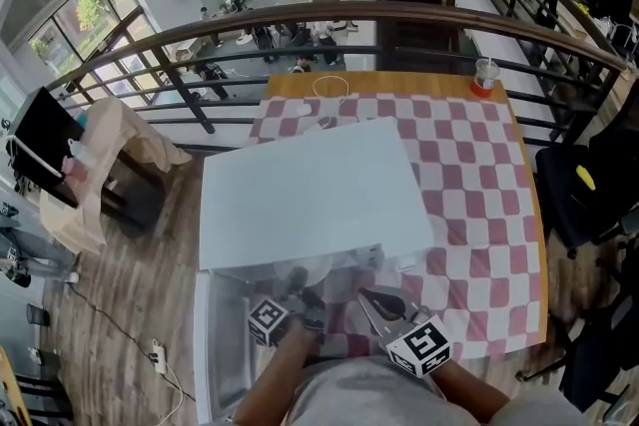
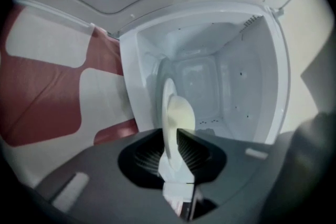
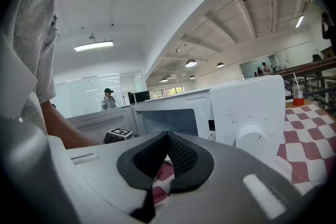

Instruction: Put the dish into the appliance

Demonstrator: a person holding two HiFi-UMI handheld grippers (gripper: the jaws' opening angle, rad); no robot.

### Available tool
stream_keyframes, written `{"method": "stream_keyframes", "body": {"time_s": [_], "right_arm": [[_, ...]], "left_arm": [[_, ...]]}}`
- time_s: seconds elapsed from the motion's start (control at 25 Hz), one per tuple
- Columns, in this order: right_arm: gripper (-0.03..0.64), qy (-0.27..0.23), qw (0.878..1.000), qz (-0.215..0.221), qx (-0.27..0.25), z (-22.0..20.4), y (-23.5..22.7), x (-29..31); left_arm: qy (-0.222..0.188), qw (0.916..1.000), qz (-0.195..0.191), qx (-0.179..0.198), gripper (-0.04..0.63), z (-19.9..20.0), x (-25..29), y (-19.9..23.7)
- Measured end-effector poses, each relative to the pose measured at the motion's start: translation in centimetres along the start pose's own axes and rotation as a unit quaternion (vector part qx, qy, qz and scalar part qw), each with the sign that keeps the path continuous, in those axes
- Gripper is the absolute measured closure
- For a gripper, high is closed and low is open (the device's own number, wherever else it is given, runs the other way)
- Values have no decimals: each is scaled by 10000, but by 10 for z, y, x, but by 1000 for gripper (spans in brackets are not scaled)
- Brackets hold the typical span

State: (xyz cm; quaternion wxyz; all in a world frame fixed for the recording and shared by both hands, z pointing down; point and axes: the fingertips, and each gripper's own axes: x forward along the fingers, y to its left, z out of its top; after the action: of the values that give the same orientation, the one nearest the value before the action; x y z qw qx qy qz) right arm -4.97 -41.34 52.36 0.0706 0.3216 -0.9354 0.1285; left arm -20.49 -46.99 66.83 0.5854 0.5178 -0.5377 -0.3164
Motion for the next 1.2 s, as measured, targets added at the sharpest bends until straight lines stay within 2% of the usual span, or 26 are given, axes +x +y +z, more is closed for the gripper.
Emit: {"method": "stream_keyframes", "body": {"time_s": [0.16, 0.28, 0.44, 0.52, 0.56, 0.6, 0.64, 0.72, 0.8, 0.84, 0.88, 0.92, 0.96, 1.08, 1.2], "right_arm": [[618, 15, 10000, -15, -7, -3, -1, -3], [618, 19, 10000, -12, -22, -3, 0, -3], [618, 28, 10000, -3, -64, -3, 4, -5], [618, 41, 10000, -10, -85, -5, 6, -6], [618, 45, 9999, -31, -110, -6, 6, -7], [618, 44, 9999, -63, -144, -7, 6, -7], [618, 38, 9998, -94, -180, -7, 5, -8], [618, 18, 9997, -127, -218, -5, 5, -8], [618, 11, 9997, -136, -226, -5, 5, -9], [618, 19, 9997, -137, -224, -6, 5, -10], [618, 30, 9997, -135, -220, -7, 6, -10], [618, 40, 9997, -131, -217, -8, 6, -10], [618, 49, 9997, -128, -221, -9, 7, -10], [618, 65, 9996, -117, -244, -10, 8, -10], [618, 80, 9996, -109, -238, -10, 8, -9]], "left_arm": [[163, 9985, -372, 359, 416, -5, -1, -13], [303, 9962, -468, 671, 333, -8, -2, -19], [603, 9874, -315, 1426, 218, -18, -3, -20], [594, 9772, -25, 2040, 202, -20, -7, -15], [510, 9682, 218, 2440, 202, -18, -11, -11], [379, 9551, 505, 2894, 202, -16, -16, -6], [231, 9371, 798, 3392, 199, -12, -20, -3], [35, 8888, 1237, 4414, 184, -9, -26, -1], [3, 8419, 1391, 5214, 167, -12, -27, -6], [-2, 8240, 1403, 5489, 167, -14, -25, -9], [-16, 8109, 1404, 5680, 167, -15, -24, -12], [-35, 8032, 1412, 5787, 167, -16, -22, -14], [-51, 8010, 1434, 5812, 167, -15, -20, -14], [-52, 8076, 1514, 5699, 167, -14, -18, -12], [-8, 8063, 1561, 5706, 160, -12, -16, -10]]}}
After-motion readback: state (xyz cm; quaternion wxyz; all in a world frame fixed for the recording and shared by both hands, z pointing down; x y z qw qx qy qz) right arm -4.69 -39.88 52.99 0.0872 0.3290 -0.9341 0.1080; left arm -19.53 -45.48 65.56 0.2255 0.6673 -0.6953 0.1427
